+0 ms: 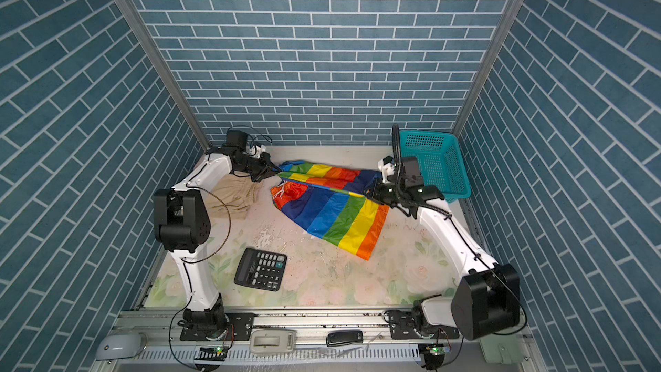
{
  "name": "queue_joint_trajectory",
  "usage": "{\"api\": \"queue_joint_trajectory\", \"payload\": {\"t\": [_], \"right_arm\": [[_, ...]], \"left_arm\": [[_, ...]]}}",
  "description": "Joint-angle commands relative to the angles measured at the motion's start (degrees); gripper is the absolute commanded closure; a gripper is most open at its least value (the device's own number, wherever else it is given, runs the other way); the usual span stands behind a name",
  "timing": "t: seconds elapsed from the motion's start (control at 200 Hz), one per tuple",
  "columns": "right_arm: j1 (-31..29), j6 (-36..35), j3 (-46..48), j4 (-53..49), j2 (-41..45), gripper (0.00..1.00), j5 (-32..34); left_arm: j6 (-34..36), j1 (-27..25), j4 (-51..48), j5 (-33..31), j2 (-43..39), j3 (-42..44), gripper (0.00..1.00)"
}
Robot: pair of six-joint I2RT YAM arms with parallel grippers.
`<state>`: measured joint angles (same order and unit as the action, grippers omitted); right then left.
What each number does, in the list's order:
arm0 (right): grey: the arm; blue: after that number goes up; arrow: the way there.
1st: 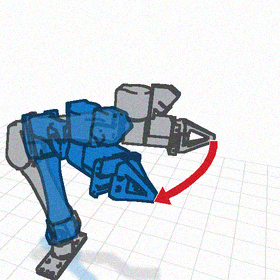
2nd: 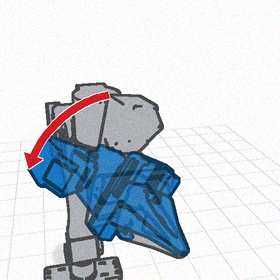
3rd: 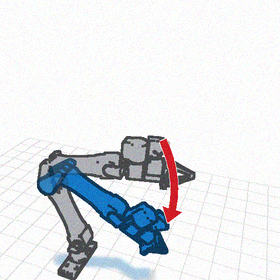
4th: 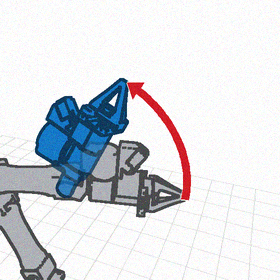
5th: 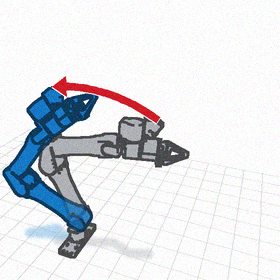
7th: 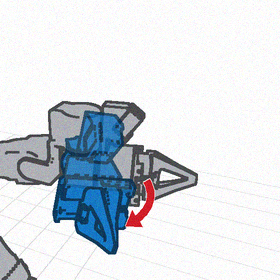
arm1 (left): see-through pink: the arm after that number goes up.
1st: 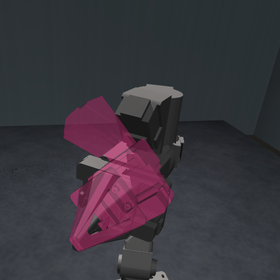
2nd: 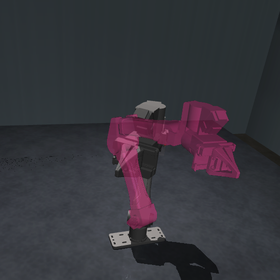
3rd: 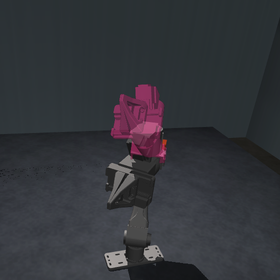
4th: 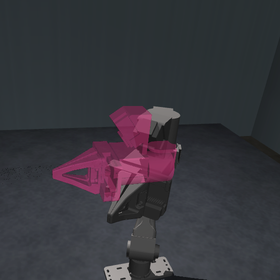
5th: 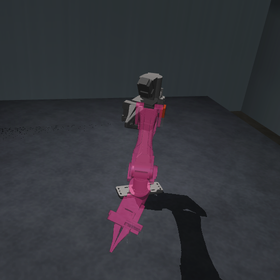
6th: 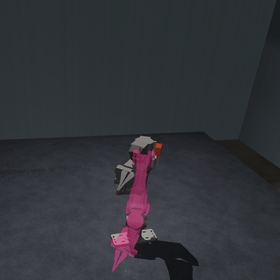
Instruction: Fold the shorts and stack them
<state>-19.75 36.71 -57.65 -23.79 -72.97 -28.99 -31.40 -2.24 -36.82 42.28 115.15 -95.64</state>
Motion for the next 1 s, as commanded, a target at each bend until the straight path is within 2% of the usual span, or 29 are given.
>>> {"api": "queue_joint_trajectory", "payload": {"t": [0.0,0.18,0.41,0.67,0.805,0.89,0.995], "right_arm": [[-2.56,7.44,11.26,4.52,8.95,1.0,10.4],[-9.78,13.89,25.55,10.44,12.46,1.0,14.15],[-18.85,17.89,32.74,13.38,9.66,1.0,18.93],[-21.06,19.28,36.29,16.33,5.44,1.0,18.41],[-22.36,18.89,36.37,16.6,4.24,0.8,16.86],[-22.35,17.61,35.41,12.88,6.22,0.66,16.59],[-22.2,14.08,32.11,3.11,12.26,0.5,18.96]], "left_arm": [[4.12,5.55,3.04,-10.65,-3.52,4.79,0.99],[6.07,6.27,3.24,-14.27,-5.45,13.18,0.99],[5.84,8.09,5.49,-16.49,-6.83,22.9,1.0],[5.37,8.18,5.35,-16.61,-5.64,25.54,1.0],[5.8,8.17,4.08,-17.62,-5.47,24.69,0.97],[6.58,8.15,2.61,-18.48,-5.81,23.96,0.9],[7.03,8.19,1.44,-17.49,-6.88,22.89,0.61]]}}
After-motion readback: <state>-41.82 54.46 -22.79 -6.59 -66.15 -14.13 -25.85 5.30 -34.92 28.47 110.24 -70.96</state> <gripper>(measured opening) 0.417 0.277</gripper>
